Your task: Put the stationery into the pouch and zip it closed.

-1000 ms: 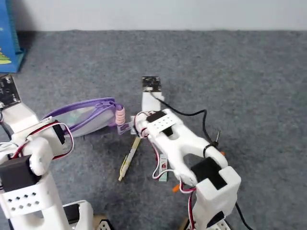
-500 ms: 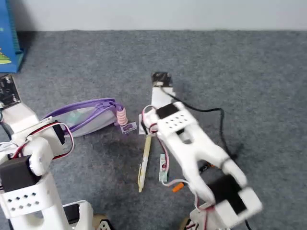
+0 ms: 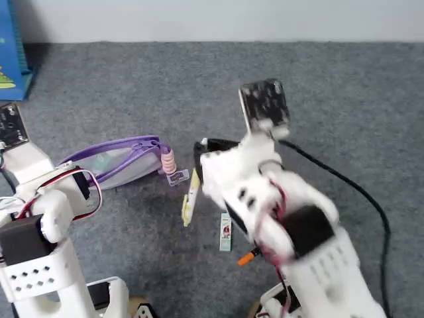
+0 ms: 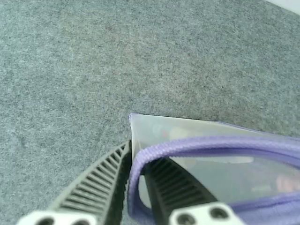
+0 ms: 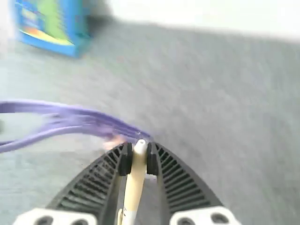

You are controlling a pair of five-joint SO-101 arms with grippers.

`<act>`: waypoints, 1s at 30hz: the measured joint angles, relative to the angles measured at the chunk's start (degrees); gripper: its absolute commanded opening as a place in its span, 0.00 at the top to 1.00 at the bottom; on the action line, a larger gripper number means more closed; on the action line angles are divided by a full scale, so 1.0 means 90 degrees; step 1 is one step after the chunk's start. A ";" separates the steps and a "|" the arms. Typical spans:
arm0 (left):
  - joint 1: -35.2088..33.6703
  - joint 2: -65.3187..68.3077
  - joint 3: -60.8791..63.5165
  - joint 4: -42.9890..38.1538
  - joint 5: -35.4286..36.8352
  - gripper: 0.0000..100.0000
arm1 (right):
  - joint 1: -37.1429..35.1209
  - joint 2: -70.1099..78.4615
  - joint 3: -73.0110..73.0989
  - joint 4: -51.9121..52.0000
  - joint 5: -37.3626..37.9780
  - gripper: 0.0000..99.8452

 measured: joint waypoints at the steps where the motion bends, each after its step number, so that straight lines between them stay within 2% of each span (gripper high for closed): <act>1: 0.0000 0.0000 0.0000 0.0000 0.0000 0.99 | -0.0098 -0.0215 -0.0029 0.0010 0.0039 0.99; 7: 0.0000 0.0000 0.0000 0.0000 0.0000 0.99 | -0.0518 -0.0713 -0.1162 0.0000 0.0137 0.99; 12: 0.0000 0.0000 0.0000 0.0000 0.0000 0.99 | -0.0654 -0.0586 -0.1885 -0.0762 0.0322 0.99; 21: 0.0000 0.0000 0.0000 0.0000 0.0000 0.99 | -0.0654 0.0615 -0.1934 -0.2559 0.0449 0.99; 30: 0.0000 0.0000 0.0000 0.0000 0.0000 0.99 | -0.0752 0.1485 -0.1856 -0.2950 0.0449 0.99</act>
